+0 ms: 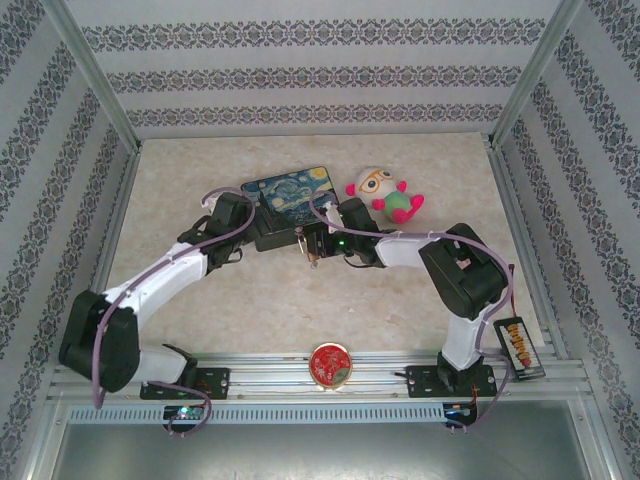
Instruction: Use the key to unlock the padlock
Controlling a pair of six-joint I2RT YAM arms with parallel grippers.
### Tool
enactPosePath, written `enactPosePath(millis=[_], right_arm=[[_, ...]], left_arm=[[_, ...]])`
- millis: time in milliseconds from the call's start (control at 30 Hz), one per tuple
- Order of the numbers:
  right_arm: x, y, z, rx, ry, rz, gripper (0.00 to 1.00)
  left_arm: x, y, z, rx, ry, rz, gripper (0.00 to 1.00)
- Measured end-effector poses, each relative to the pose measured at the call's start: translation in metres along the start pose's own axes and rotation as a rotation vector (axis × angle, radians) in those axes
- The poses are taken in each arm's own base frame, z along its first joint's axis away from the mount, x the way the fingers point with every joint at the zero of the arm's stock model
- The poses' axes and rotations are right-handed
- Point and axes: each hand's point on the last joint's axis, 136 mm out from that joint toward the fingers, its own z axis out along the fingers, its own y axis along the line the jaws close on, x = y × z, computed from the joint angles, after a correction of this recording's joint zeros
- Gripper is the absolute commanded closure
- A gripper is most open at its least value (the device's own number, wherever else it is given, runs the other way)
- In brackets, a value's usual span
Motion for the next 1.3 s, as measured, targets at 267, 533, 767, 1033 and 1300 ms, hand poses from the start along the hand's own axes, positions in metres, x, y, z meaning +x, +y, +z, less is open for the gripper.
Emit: enactPosePath(millis=[267,533,767,1033,1300], right_arm=[[-0.002,0.000,0.007,0.007,0.013,-0.001,0.75],[-0.002,-0.007,0.012,0.034,0.020,0.008,0.75],[-0.003,-0.008,0.019,0.043,0.025,0.012,0.76],[-0.002,-0.008,0.022,0.058,0.021,0.035,0.81],[-0.002,-0.004,0.021,0.081,0.005,0.064,0.98]], left_arm=[[0.004,-0.009,0.028,-0.031,0.065,0.072,0.01],[0.013,-0.003,0.044,-0.071,0.104,0.106,0.01],[0.011,-0.005,0.047,-0.071,0.105,0.117,0.01],[0.014,-0.003,0.044,-0.063,0.103,0.111,0.01],[0.026,0.010,0.030,-0.049,0.104,0.082,0.01]])
